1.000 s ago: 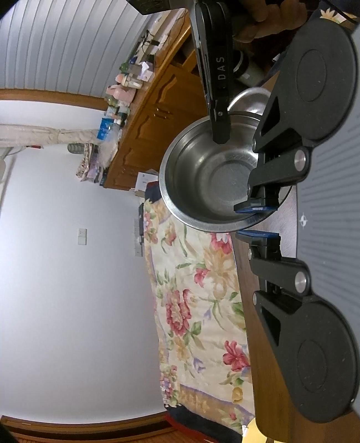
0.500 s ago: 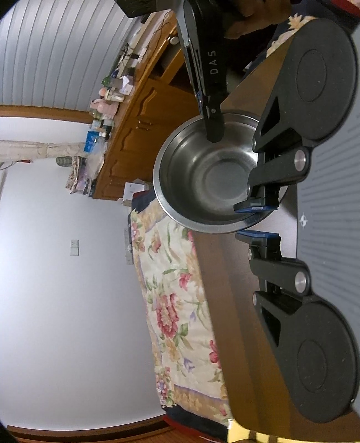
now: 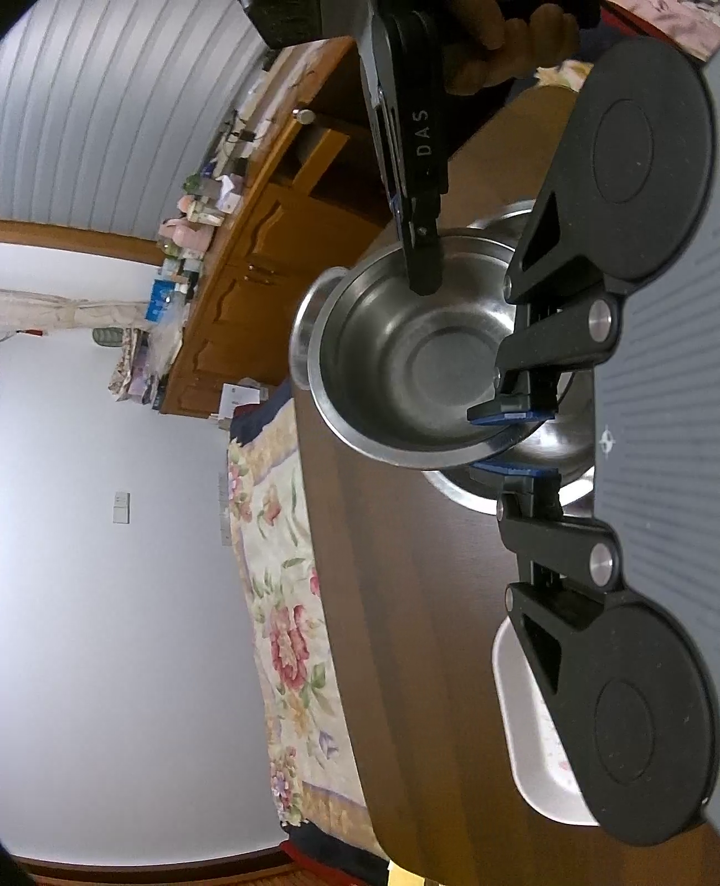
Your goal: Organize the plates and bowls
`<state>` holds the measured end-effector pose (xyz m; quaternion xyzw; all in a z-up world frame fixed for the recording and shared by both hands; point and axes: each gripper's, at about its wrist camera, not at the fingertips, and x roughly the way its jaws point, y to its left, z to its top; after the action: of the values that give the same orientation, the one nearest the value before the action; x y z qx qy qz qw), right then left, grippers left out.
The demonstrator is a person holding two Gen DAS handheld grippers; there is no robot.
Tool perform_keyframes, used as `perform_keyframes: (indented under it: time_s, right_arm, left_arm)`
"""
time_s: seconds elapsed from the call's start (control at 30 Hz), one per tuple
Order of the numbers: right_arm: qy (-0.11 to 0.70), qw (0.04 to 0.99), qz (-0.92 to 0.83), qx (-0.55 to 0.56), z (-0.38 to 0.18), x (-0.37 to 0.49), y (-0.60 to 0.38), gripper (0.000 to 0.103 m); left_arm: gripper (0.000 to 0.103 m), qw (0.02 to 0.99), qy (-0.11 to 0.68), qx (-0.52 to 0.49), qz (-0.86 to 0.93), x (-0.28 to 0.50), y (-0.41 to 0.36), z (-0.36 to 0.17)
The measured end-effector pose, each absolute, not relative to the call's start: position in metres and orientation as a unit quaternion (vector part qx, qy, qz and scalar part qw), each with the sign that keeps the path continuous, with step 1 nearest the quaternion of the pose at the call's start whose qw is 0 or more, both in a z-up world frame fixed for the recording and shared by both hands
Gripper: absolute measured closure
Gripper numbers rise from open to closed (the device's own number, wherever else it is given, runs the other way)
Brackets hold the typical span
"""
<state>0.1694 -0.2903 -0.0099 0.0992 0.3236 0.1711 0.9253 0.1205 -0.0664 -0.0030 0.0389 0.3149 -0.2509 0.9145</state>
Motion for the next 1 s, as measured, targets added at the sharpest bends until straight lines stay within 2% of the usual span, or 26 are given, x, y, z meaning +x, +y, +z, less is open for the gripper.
perform_keyframes:
  time_s: [0.67, 1.0]
  right_arm:
    - [0.312, 0.935, 0.156, 0.060, -0.038, 0.155, -0.280, 0.091]
    - [0.296, 0.944, 0.147, -0.009, -0.037, 0.147, -0.268, 0.090]
  left_arm:
    - [0.086, 0.919, 0.310, 0.100, -0.223, 0.108, -0.078, -0.031]
    - [0.087, 0.923, 0.303, 0.112, -0.209, 0.108, -0.085, -0.038]
